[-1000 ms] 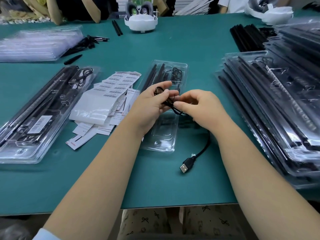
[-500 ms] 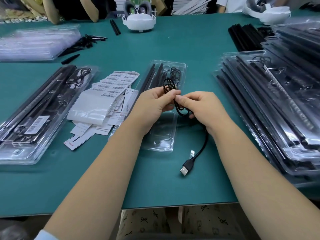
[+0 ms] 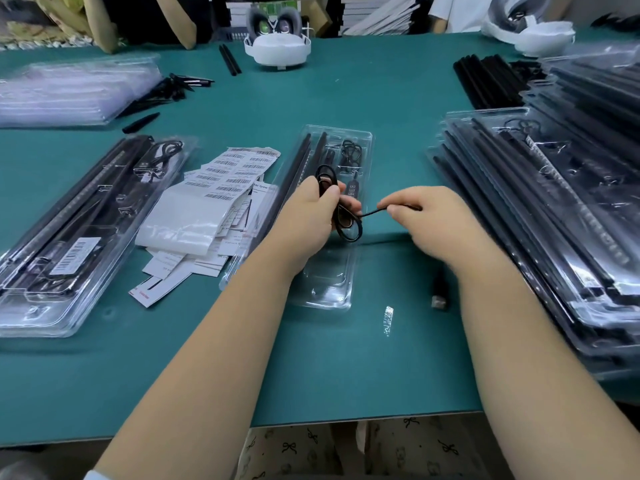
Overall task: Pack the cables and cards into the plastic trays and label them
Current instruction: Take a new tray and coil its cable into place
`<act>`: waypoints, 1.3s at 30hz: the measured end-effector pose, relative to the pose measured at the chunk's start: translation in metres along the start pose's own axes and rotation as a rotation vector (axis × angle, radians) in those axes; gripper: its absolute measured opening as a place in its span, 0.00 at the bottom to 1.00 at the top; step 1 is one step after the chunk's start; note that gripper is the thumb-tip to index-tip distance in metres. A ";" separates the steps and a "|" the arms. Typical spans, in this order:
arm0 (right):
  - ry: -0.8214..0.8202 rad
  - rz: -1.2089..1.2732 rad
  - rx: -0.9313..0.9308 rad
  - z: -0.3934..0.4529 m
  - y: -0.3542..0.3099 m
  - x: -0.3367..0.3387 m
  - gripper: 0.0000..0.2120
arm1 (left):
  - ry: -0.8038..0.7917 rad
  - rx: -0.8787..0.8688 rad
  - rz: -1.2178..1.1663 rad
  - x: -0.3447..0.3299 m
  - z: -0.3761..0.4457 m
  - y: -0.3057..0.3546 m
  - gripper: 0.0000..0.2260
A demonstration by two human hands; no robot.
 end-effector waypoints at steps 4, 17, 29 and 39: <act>0.224 -0.010 0.282 -0.012 -0.021 -0.009 0.12 | -0.009 -0.094 0.233 -0.005 -0.003 0.003 0.06; 0.060 0.524 0.307 -0.016 -0.026 -0.011 0.09 | -0.181 -0.178 0.208 -0.011 -0.019 0.016 0.07; -0.032 0.046 0.016 -0.004 -0.004 -0.007 0.03 | -0.039 -0.133 0.160 -0.005 -0.009 0.007 0.05; 0.011 0.614 0.030 -0.009 -0.016 -0.004 0.15 | -0.039 -0.130 0.132 -0.009 -0.011 0.011 0.11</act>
Point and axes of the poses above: each hand's wrist, its own z-axis towards the middle knuckle, its own x-axis out of the back of the hand, y = z × x, the point moved 4 cm from there along z, towards the middle knuckle, and after that the axes turned 7 degrees about -x, right-handed, at the moved point
